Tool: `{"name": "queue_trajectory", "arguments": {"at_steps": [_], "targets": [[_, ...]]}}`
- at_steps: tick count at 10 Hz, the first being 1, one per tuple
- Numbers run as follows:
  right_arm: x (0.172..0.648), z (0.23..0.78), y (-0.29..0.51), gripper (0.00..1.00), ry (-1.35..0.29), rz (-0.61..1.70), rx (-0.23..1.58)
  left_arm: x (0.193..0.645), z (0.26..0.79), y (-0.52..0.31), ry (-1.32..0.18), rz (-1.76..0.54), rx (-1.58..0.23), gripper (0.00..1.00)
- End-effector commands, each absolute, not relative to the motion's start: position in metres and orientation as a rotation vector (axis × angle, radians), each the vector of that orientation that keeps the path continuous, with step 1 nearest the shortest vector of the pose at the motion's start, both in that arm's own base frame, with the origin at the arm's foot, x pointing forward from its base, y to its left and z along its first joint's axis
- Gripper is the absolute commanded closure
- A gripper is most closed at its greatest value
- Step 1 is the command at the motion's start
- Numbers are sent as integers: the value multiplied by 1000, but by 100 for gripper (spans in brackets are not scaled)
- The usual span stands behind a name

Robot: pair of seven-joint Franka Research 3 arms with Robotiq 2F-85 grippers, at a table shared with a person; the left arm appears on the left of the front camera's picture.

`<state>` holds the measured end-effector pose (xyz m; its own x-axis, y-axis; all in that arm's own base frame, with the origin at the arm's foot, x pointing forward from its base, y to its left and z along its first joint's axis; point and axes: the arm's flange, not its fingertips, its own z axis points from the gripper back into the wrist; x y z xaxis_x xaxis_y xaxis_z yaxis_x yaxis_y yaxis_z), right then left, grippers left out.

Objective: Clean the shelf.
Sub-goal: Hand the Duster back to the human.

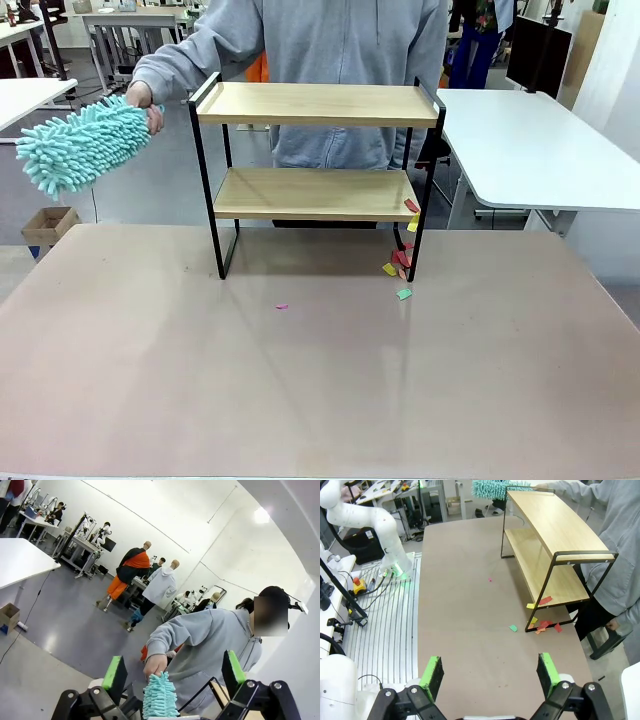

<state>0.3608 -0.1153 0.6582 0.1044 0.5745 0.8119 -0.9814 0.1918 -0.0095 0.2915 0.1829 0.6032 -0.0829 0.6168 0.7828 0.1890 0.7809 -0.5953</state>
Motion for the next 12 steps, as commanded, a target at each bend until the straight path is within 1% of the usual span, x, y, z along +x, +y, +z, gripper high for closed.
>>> {"name": "queue_trajectory", "arguments": {"at_steps": [1,12], "targets": [[359,660,-115,0,-797,1275,641,290,604,182,-1655,419,-652,0],[359,660,-115,0,-797,1275,641,290,604,182,-1655,419,-652,0]]}}
